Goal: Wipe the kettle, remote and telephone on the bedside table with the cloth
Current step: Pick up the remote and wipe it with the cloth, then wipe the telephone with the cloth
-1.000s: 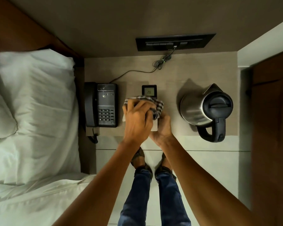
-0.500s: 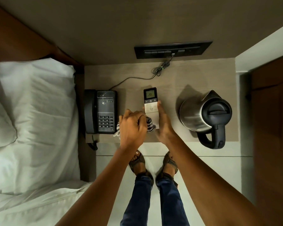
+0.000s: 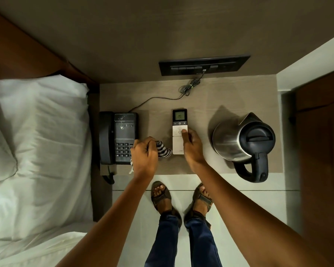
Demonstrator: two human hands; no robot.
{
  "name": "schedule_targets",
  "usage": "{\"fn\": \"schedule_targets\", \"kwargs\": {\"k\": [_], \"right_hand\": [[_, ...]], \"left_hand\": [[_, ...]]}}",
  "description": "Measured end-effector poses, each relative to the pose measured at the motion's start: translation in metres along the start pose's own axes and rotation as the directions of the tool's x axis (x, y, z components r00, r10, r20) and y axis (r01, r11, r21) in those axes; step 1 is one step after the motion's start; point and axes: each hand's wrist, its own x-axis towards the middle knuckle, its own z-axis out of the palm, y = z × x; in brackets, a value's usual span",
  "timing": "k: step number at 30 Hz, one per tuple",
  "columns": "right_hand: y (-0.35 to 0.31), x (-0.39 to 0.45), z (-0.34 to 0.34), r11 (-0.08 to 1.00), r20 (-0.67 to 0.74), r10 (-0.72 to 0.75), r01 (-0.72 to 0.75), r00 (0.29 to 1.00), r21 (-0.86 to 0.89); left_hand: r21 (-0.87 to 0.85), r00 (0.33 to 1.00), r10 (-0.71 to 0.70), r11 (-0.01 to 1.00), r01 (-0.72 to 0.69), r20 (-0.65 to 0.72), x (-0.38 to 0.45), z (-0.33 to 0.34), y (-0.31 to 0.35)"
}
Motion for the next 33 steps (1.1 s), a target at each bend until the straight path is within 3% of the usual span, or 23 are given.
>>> {"fn": "schedule_targets", "kwargs": {"k": [5, 13, 21, 25, 28, 30, 33], "right_hand": [[0.010, -0.006, 0.002, 0.996, -0.050, -0.070, 0.067, 0.996, -0.061], [0.012, -0.014, 0.001, 0.927, -0.081, -0.300, 0.270, 0.951, -0.261], [0.011, -0.022, 0.003, 0.852, -0.153, -0.376, 0.276, 0.914, -0.445], [0.010, -0.024, 0.000, 0.864, -0.177, -0.353, 0.248, 0.919, -0.437], [0.001, -0.030, 0.005, 0.846, -0.215, -0.425, 0.302, 0.879, -0.440], [-0.006, -0.038, 0.016, 0.827, -0.102, -0.455, 0.377, 0.885, -0.418], [-0.020, -0.049, 0.047, 0.902, 0.210, -0.282, 0.334, 0.936, -0.274]], "left_hand": [[-0.005, 0.999, -0.026, 1.000, 0.026, 0.021, -0.007, -0.001, -0.009], [-0.015, 0.996, 0.089, 0.996, -0.089, 0.032, -0.013, 0.000, -0.006], [-0.036, 0.998, 0.016, 0.999, -0.014, 0.054, -0.019, -0.008, -0.022], [-0.042, 0.998, -0.017, 0.999, 0.020, 0.063, -0.019, -0.015, -0.028], [-0.080, 0.995, -0.022, 0.996, 0.030, 0.094, -0.019, -0.022, -0.027], [-0.096, 0.995, -0.011, 0.995, 0.020, 0.095, -0.018, -0.030, -0.023], [-0.008, 0.996, 0.056, 0.998, -0.055, 0.067, -0.010, -0.047, -0.021]]}}
